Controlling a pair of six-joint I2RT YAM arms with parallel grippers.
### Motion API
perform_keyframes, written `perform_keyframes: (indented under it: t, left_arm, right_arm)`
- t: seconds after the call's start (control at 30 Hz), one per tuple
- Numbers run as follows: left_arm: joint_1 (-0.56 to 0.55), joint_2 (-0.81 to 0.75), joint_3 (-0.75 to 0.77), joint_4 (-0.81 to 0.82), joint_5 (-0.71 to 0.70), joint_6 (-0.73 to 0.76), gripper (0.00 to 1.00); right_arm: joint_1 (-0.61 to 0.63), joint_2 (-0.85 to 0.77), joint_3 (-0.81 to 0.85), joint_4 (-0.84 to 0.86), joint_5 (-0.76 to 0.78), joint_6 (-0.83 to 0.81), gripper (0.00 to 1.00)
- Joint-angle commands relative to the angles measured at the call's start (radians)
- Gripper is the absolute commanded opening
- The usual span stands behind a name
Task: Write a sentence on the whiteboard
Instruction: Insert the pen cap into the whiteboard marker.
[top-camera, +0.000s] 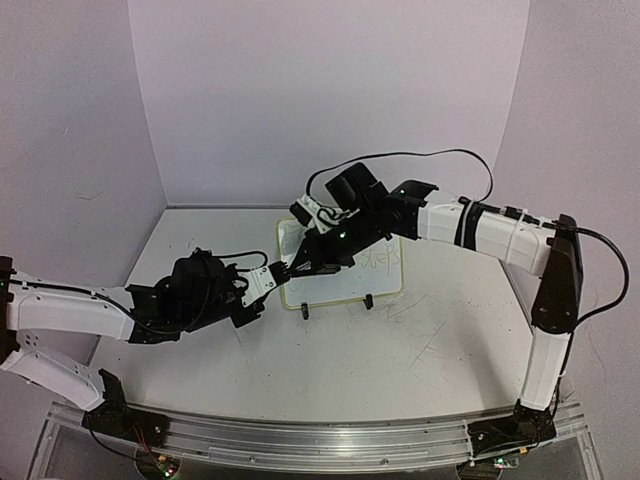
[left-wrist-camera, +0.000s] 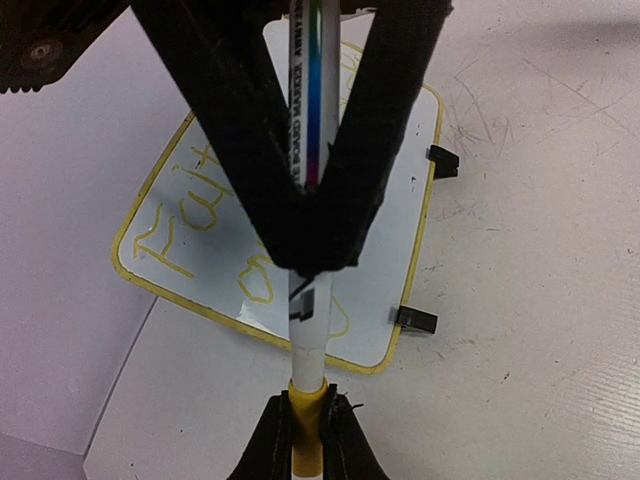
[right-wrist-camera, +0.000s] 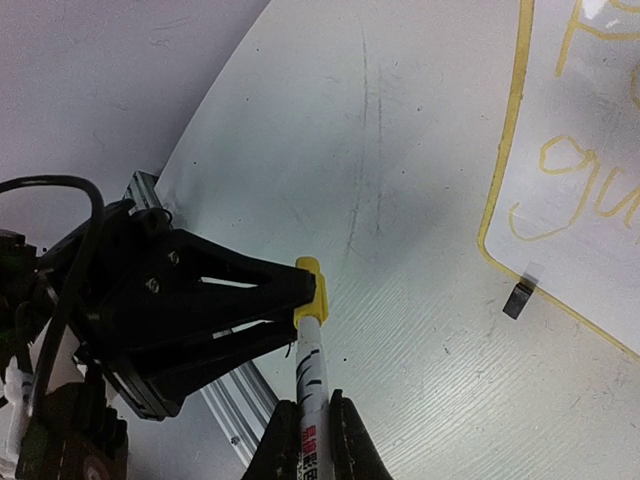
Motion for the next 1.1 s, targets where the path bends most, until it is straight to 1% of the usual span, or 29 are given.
perform_keyframes:
  t: [0.0, 0.07, 0.23, 0.43, 0.57, 0.73, 0.93, 1.07]
  left_arm:
    - [-0.016, 0.023, 0.042, -0.003, -0.029, 0.015, 0.0]
    - [-0.019, 0.033, 0.052, -0.02, -0.037, 0.016, 0.0]
    - [-0.031, 0.045, 0.068, -0.046, -0.048, 0.016, 0.0]
    - [-0.047, 0.028, 0.066, -0.048, -0.052, 0.026, 0.0]
    - [-0.075, 0.011, 0.051, -0.031, -0.08, 0.042, 0.0]
    - [-0.107, -0.041, 0.006, 0.036, -0.104, 0.06, 0.0]
    - [-0.116, -0.084, -0.019, 0.066, -0.115, 0.064, 0.0]
    - [-0.121, -0.083, -0.02, 0.067, -0.119, 0.069, 0.0]
  right_arm:
    - [0.018, 0.066, 0.099, -0.038, 0.028, 0.045, 0.0]
    - [0.023, 0.095, 0.125, -0.068, 0.043, 0.054, 0.0]
    - [0.034, 0.133, 0.149, -0.072, 0.057, 0.094, 0.0]
    - [0.058, 0.21, 0.177, -0.06, 0.024, 0.137, 0.0]
    - [0.069, 0.258, 0.194, -0.041, 0.0, 0.158, 0.0]
    - [0.077, 0.303, 0.198, 0.018, -0.02, 0.198, 0.0]
    - [0.079, 0.298, 0.172, 0.059, 0.015, 0.219, 0.0]
    - [0.079, 0.256, 0.123, 0.08, 0.049, 0.221, 0.0]
